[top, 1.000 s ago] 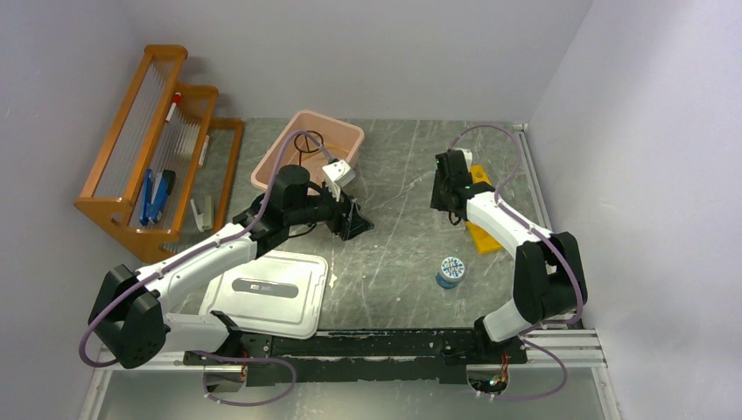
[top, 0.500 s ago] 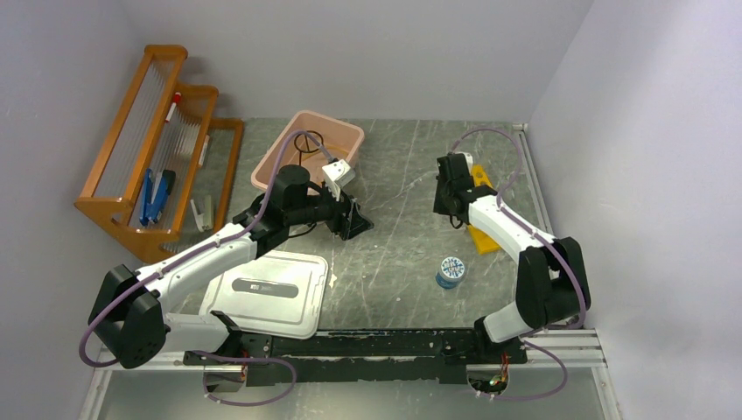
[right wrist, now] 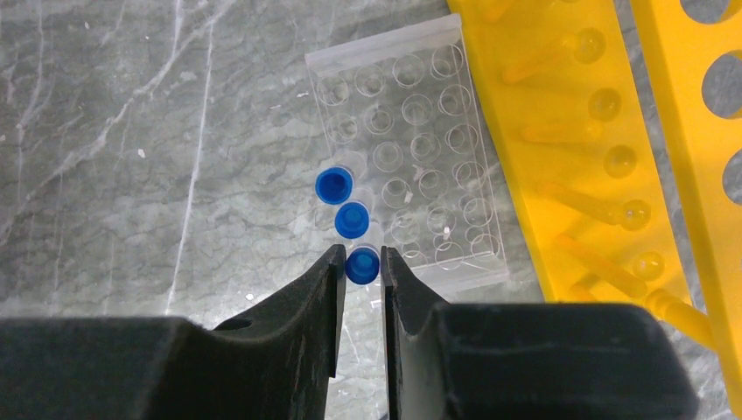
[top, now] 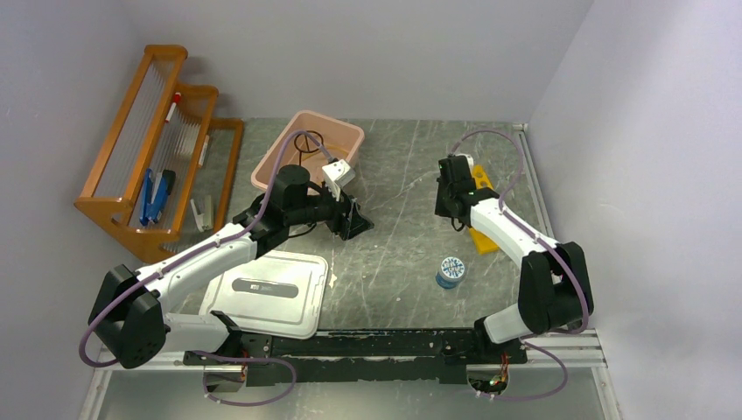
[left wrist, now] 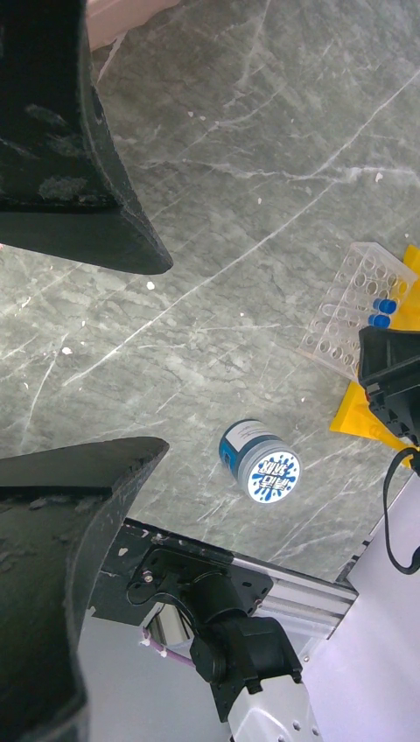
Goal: Organize the chemistry lab equipment
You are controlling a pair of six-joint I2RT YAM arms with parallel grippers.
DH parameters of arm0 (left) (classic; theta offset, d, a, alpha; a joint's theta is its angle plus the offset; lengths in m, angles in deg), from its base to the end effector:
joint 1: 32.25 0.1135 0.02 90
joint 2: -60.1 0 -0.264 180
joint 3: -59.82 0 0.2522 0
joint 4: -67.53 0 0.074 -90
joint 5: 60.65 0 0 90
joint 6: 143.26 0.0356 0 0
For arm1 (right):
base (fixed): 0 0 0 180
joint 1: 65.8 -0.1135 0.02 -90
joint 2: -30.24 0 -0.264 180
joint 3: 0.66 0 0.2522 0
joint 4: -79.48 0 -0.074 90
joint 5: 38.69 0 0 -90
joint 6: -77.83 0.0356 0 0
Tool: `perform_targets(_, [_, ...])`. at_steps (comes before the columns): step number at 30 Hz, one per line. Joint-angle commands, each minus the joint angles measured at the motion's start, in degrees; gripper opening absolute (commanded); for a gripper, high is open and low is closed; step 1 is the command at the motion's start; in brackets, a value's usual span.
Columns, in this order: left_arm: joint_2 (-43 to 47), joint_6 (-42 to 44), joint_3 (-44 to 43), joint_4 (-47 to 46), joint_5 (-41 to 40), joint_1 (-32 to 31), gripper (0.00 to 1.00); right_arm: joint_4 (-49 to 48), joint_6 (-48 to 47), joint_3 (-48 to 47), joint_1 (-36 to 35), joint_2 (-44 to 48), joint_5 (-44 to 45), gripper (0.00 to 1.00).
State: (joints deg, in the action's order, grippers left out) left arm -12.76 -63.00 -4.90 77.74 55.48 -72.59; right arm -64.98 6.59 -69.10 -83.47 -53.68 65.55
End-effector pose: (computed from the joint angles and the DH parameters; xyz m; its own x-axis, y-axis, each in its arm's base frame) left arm 0.2127 -0.2012 0.2967 -0.3887 0.1309 -0.9120 0.8462 0.4422 -0.2972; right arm 0.2917 0.0837 0.2244 -0.7485 0.0887 -0.6571 0.0992 0.9948 0.0212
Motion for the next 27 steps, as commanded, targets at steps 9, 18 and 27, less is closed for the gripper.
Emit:
perform_targets(9, [0.2,-0.28,-0.62,-1.35,-0.03,-0.18,0.72,1.83,-0.33,1.15,0.37,3.59,0.59,0.32])
perform_targets(18, [0.53,-0.81,-1.17,-0.09,-1.94,-0.14,0.73,5.49,1.06,-3.5,0.36,4.63,-1.49,0.41])
perform_targets(27, [2.76,-5.12,-6.55,10.49,-24.47,0.12,0.75,9.85,6.9,-7.37,-0.83,12.02,-8.76,0.48])
